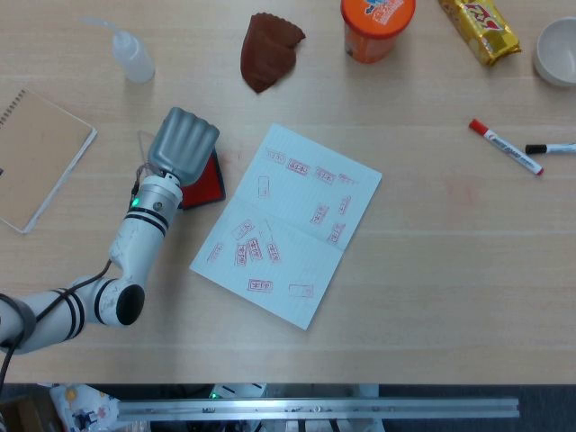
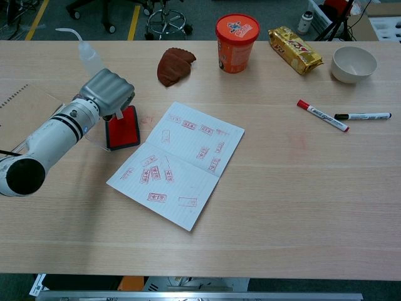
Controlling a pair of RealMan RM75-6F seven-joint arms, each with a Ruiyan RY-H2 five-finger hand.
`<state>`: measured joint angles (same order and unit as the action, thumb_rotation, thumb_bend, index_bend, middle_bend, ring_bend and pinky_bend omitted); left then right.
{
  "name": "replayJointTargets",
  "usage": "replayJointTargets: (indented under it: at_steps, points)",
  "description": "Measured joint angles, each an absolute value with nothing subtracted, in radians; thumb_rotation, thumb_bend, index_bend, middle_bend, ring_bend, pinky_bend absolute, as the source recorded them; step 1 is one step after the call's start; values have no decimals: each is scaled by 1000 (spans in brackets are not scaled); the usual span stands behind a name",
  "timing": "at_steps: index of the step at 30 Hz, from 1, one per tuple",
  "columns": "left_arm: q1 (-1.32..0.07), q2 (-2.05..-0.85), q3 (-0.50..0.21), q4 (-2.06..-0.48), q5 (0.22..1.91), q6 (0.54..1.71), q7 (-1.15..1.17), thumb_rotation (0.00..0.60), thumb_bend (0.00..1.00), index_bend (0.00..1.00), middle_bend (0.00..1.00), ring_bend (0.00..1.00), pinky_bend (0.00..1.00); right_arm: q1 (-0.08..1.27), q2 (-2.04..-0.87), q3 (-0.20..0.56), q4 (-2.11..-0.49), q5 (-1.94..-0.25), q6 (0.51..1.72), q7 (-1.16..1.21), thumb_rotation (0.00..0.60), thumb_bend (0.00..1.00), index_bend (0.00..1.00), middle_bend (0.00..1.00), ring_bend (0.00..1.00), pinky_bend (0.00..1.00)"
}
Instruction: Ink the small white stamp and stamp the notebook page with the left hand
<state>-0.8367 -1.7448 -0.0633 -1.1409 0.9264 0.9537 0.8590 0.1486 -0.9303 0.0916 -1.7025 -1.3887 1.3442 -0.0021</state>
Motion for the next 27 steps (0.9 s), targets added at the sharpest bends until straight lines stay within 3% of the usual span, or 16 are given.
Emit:
replayJointTargets:
  at_steps: [16, 27]
  points:
    - [-818, -1631, -45, -1530, 1024, 1071, 934, 600, 275, 567, 984, 1000, 1000, 150, -936, 88, -1670, -1402, 1339, 38, 600, 68, 432, 509, 408, 517]
    - [-807, -1709, 5, -1652, 1058, 1133, 1059, 600, 275, 566, 984, 1000, 1000, 142, -932, 85, -1651, -1402, 1340, 62, 600, 69, 432, 509, 408, 517]
